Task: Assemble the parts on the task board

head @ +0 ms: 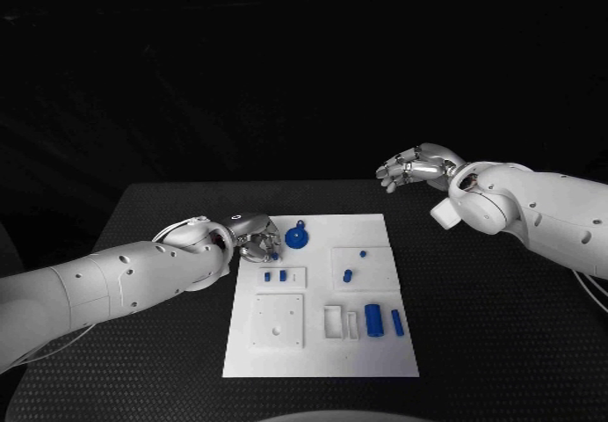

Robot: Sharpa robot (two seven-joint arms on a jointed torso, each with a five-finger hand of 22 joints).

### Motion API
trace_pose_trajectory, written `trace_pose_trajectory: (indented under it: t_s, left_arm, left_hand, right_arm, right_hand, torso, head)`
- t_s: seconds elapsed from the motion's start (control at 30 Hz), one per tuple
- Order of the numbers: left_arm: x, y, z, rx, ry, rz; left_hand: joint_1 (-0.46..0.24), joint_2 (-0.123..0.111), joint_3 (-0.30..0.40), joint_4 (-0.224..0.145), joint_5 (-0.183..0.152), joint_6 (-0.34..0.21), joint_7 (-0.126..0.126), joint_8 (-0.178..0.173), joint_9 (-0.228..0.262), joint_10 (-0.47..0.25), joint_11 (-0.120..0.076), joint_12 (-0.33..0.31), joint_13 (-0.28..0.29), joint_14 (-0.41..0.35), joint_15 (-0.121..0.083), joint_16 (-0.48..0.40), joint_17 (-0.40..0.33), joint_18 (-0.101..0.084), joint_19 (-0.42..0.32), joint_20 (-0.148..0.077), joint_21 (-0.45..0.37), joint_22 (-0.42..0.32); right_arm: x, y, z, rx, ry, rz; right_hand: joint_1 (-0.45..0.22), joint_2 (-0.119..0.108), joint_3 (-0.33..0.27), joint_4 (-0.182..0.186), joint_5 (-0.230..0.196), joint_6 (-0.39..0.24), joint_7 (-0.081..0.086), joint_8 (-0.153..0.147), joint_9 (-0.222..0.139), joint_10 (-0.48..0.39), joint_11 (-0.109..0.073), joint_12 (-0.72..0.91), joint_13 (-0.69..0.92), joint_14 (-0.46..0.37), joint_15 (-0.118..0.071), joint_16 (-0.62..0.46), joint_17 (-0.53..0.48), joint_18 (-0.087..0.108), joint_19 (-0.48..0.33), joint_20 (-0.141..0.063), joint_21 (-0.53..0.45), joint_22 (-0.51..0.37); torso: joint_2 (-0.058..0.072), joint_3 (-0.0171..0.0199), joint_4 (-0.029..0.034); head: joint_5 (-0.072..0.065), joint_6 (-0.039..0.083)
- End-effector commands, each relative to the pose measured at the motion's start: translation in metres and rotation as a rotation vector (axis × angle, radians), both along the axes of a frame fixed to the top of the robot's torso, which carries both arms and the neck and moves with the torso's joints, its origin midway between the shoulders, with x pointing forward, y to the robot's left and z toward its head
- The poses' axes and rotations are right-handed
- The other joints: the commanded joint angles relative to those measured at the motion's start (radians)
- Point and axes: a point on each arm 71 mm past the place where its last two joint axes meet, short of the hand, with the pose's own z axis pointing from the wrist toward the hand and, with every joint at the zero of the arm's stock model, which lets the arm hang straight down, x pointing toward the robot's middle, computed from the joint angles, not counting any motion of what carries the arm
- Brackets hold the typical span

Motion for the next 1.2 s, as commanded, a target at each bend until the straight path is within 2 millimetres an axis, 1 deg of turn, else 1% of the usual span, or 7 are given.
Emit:
trace_pose_trajectory:
  t_s: [0.03,0.17,0.27,0.57,0.87,0.93,1.2]
  left_arm:
    - [-0.0009,-0.003,-0.0013,0.0,0.008,-0.012]
    - [0.0003,-0.0023,-0.0018,0.003,0.005,-0.006]
    - [0.0008,-0.0024,-0.0023,0.004,0.005,-0.005]
    - [0.0008,-0.0057,-0.0029,-0.003,0.006,-0.008]
    - [0.0017,-0.0075,-0.0044,0.007,0.018,-0.007]
    - [0.0017,-0.0075,-0.0047,0.009,0.021,-0.007]
    - [0.0018,-0.0073,-0.0061,0.023,0.032,-0.008]
  left_hand:
    - [-0.003,0.005,0.007,0.0,0.002,0.006,0.002,0.001,0.002,0.006,0.003,-0.004,0.001,0.002,-0.001,-0.005,-0.001,0.087,0.0,-0.016,-0.002,-0.001]
    - [-0.003,0.005,0.008,0.001,0.002,0.006,0.002,0.001,0.002,0.006,0.003,-0.004,0.001,0.002,-0.001,-0.005,-0.001,0.087,0.0,-0.016,-0.002,-0.001]
    - [-0.004,0.005,0.008,0.001,0.002,0.006,0.003,0.001,0.002,0.006,0.003,-0.004,0.001,0.002,-0.001,-0.005,-0.001,0.087,0.0,-0.016,-0.002,-0.001]
    - [-0.004,0.005,0.008,0.002,0.003,0.005,0.003,0.0,0.002,0.005,0.003,-0.005,0.002,0.002,-0.001,-0.006,-0.002,0.086,0.0,-0.016,-0.003,-0.001]
    - [-0.005,0.006,0.009,0.003,0.003,0.005,0.003,-0.001,0.002,0.005,0.003,-0.006,0.002,0.002,-0.001,-0.006,-0.002,0.086,0.0,-0.017,-0.003,-0.001]
    - [-0.005,0.006,0.009,0.003,0.003,0.005,0.003,-0.001,0.002,0.004,0.003,-0.006,0.002,0.002,-0.001,-0.006,-0.002,0.086,0.0,-0.017,-0.003,-0.001]
    - [-0.004,0.006,0.01,0.003,0.003,0.004,0.003,-0.002,0.002,0.004,0.003,-0.007,0.002,0.002,-0.001,-0.006,-0.002,0.085,0.0,-0.017,-0.003,-0.001]
  right_arm:
    - [-0.0003,0.0013,0.0004,0.003,-0.006,0.01]
    - [-0.0002,0.0011,0.0004,0.002,-0.006,0.009]
    - [-0.0002,0.002,0.0004,0.003,-0.006,0.01]
    - [0.0,0.0025,0.0004,0.003,-0.006,0.011]
    - [0.0002,0.0031,0.0003,0.003,-0.006,0.012]
    - [0.0003,0.0032,0.0003,0.003,-0.006,0.012]
    - [0.0002,0.0033,0.0003,0.003,-0.006,0.012]
  right_hand:
    - [-0.002,0.002,0.005,0.001,0.004,0.008,-0.001,0.004,-0.001,0.006,-0.002,-0.005,-0.002,-0.004,0.004,-0.002,-0.001,0.014,-0.006,0.002,0.005,0.002]
    - [-0.002,0.002,0.005,0.001,0.004,0.008,-0.001,0.004,-0.001,0.006,-0.002,-0.005,-0.002,-0.004,0.004,-0.002,-0.001,0.014,-0.006,0.002,0.005,0.002]
    - [-0.002,0.002,0.005,0.001,0.004,0.008,-0.001,0.004,-0.001,0.006,-0.002,-0.005,-0.002,-0.004,0.004,-0.002,-0.001,0.014,-0.006,0.002,0.005,0.002]
    - [-0.002,0.002,0.005,0.0,0.004,0.008,-0.001,0.004,-0.001,0.006,-0.002,-0.005,-0.002,-0.004,0.004,-0.002,-0.001,0.014,-0.006,0.002,0.005,0.002]
    - [-0.002,0.002,0.005,0.001,0.003,0.008,-0.001,0.004,-0.001,0.006,-0.002,-0.005,-0.002,-0.004,0.004,-0.002,-0.001,0.014,-0.006,0.002,0.005,0.002]
    - [-0.002,0.002,0.005,0.001,0.003,0.008,-0.001,0.004,-0.001,0.006,-0.002,-0.005,-0.002,-0.004,0.004,-0.002,-0.001,0.014,-0.006,0.002,0.005,0.002]
    - [-0.002,0.002,0.005,0.0,0.003,0.008,-0.001,0.004,-0.001,0.006,-0.003,-0.005,-0.002,-0.004,0.004,-0.002,-0.001,0.014,-0.007,0.002,0.006,0.002]
  torso:
    - [0.0,-0.0006,0.0001]
    - [0.001,-0.0001,-0.0007]
    - [0.0,-0.0005,-0.0005]
    - [0.0,-0.0006,-0.0009]
    - [0.001,0.0005,-0.0014]
    - [0.001,0.0009,-0.0014]
    - [0.0,0.0005,-0.001]
  head:
    - [0.0,0.0]
    - [0.0,-0.001]
    - [-0.001,0.0]
    - [-0.003,0.003]
    - [-0.003,0.0]
    - [-0.003,0.001]
    - [-0.005,0.0]
